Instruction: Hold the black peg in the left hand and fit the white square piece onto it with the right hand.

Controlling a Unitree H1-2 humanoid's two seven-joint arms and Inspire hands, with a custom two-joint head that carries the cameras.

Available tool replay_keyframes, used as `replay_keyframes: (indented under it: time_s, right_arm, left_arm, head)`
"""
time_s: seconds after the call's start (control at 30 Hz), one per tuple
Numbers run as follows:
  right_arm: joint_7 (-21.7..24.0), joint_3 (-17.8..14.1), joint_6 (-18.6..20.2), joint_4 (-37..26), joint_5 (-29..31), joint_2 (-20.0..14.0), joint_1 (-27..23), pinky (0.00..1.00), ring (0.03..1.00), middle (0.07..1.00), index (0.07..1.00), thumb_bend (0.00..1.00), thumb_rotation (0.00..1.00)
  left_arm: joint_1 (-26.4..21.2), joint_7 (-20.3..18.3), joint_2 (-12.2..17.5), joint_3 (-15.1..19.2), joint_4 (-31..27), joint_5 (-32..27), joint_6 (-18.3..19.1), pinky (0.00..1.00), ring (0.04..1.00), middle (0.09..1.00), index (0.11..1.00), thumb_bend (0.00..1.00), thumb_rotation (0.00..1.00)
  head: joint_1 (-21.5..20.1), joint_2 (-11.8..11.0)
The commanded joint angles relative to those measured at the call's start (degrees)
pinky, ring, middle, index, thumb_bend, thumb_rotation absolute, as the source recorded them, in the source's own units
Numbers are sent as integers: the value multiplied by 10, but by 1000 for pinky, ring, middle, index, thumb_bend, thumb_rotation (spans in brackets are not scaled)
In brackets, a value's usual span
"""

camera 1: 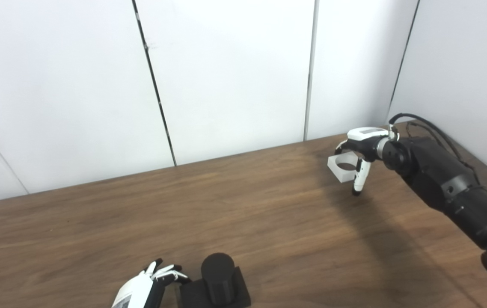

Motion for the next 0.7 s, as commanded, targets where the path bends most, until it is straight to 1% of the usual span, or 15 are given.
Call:
replay_keyframes:
  time_s: [0.0, 0.17, 0.37, 0.5, 0.67]
  right_arm:
    - [-15, -7, -11, 0, -3, -9, -29, 913, 985, 943, 853, 978, 190]
    - [-21, -6, -15, 11, -2, -7, -28, 923, 991, 940, 841, 973, 185]
    - [-26, -9, -19, 7, 0, -10, -23, 918, 981, 918, 789, 923, 156]
    - [-30, -12, -26, 7, 1, -14, -23, 917, 983, 911, 779, 907, 164]
    - [-38, -18, -30, 3, 2, -15, -20, 901, 972, 896, 739, 885, 155]
  left_arm:
    - [24, -29, 21, -2, 12, 24, 25, 1000, 1000, 862, 491, 508, 77]
    - [23, -30, 19, -2, 12, 27, 26, 1000, 1000, 862, 490, 508, 77]
    - [25, -28, 19, -2, 10, 29, 23, 1000, 1000, 861, 490, 508, 77]
    - [25, -30, 17, -2, 9, 29, 24, 1000, 1000, 861, 490, 508, 77]
    - [24, -30, 15, -3, 10, 30, 26, 1000, 1000, 860, 490, 508, 77]
  head:
    - [-1, 1]
    - [2, 3]
    - [1, 4]
    - [0, 2]
    - [1, 3]
